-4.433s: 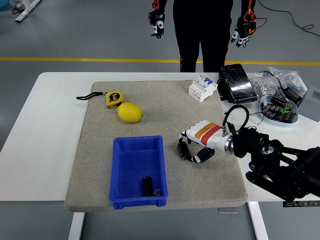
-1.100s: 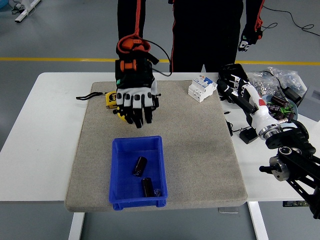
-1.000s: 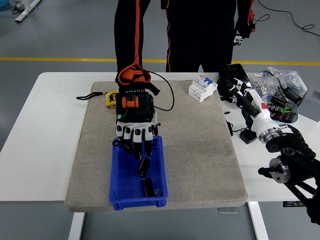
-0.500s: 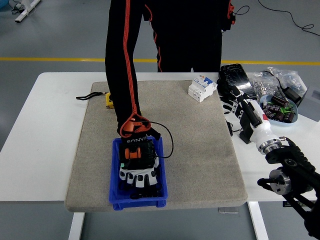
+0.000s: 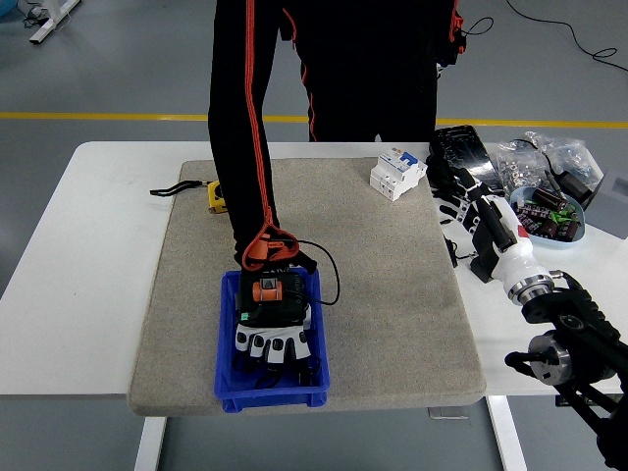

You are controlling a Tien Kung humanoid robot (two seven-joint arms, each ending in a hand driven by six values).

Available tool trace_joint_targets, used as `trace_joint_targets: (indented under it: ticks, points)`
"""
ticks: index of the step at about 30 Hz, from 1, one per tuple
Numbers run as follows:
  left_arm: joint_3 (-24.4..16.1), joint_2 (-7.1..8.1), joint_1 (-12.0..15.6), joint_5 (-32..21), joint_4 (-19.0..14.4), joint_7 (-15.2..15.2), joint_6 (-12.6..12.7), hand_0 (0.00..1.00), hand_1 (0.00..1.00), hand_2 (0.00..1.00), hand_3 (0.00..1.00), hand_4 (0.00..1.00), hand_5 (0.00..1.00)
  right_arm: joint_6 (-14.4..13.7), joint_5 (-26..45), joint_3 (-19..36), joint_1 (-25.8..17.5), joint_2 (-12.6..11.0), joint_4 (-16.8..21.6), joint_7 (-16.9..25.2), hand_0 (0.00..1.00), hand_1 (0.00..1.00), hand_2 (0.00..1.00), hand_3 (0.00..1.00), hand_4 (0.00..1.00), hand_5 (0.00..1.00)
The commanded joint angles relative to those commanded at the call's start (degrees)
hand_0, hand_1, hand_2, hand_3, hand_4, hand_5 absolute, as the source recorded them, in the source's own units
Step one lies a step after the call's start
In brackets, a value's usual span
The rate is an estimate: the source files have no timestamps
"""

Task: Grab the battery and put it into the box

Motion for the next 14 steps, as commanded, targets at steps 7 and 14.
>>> trace_joint_targets:
  ticks: [7, 14]
  points:
    - [-0.43, 0.00, 0.08, 0.57, 0.01, 0.11, -0.10, 0.655, 0.654, 0.660, 0.578, 0.622, 0.575, -0.01, -0.14, 0.05, -0.24, -0.04, 0.04, -0.08, 0.867, 0.834, 0.866, 0.895, 0.998, 0.817]
    - [-0.21, -0.16, -0.27, 0.95, -0.15, -0.20, -0.45, 0.657, 0.654, 0.659, 0.579, 0.623, 0.574, 0.04, -0.12, -0.23, -0.23, -0.35, -0.07, 0.04, 0.867, 0.835, 0.866, 0.895, 0.998, 0.816]
